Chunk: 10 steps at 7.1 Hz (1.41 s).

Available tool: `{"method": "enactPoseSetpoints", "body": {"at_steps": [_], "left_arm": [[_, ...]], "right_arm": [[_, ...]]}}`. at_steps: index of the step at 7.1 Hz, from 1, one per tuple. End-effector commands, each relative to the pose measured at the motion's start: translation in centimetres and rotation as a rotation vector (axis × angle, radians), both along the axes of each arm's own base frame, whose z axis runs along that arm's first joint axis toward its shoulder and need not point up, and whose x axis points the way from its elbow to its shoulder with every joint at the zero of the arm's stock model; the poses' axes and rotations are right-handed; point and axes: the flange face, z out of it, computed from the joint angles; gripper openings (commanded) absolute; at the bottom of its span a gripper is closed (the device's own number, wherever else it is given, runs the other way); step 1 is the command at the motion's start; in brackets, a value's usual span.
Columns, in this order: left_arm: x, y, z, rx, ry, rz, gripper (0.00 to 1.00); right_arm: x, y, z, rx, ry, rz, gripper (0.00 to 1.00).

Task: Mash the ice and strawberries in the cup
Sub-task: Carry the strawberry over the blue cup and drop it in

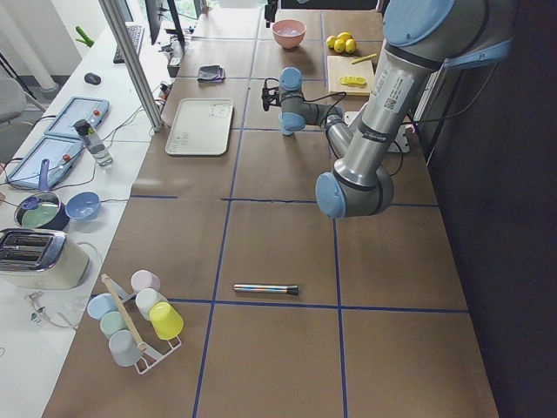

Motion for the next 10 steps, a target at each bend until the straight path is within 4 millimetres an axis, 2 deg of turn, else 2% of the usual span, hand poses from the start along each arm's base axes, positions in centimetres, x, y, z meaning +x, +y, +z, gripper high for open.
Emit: {"method": "enactPoseSetpoints", "body": {"at_steps": [1,2,3,4,5,6,7,8,9,10], "left_arm": [[1.4,0.4,-0.4,0.006,-0.002,-0.001,0.32],[1.4,0.4,-0.3,0.006,-0.004,-0.001,0.68],[1.3,0.5,-0.5,0.01,0.0,-0.002,0.84],[1.1,0.5,-0.7,0.013,0.004,-0.001,0.94],[0.8,0.5,-1.0,0.016,0.01,-0.003,0.95],[-1.9,-1.1,-1.1,0.021,0.021,-0.04,0.94],[-6.6,-3.7,1.9,-0.007,-0.009,-0.066,0.91],[-13.5,-7.4,4.8,0.012,-0.042,-0.058,0.91],[-18.9,-9.0,8.5,0.1,-0.088,-0.039,0.91],[-22.7,-9.2,14.3,0.168,-0.173,-0.034,0.91]], "right_arm": [[0.0,0.0,0.0,0.001,0.001,0.001,1.0],[0.0,0.0,-0.1,0.001,-0.001,0.0,1.0],[0.0,0.0,-0.1,0.001,0.001,0.001,1.0],[0.0,0.0,0.1,-0.002,0.002,0.001,1.0],[0.0,0.0,0.2,-0.005,0.002,0.002,1.0],[0.0,0.0,0.2,-0.004,0.002,0.001,1.0],[0.4,-0.3,0.7,-0.011,0.006,0.009,1.0],[0.7,-0.4,1.0,-0.004,0.01,0.004,1.0],[1.8,-0.5,1.7,0.012,0.019,0.004,1.0],[3.1,-0.8,2.6,0.037,0.03,-0.006,1.0]]}}
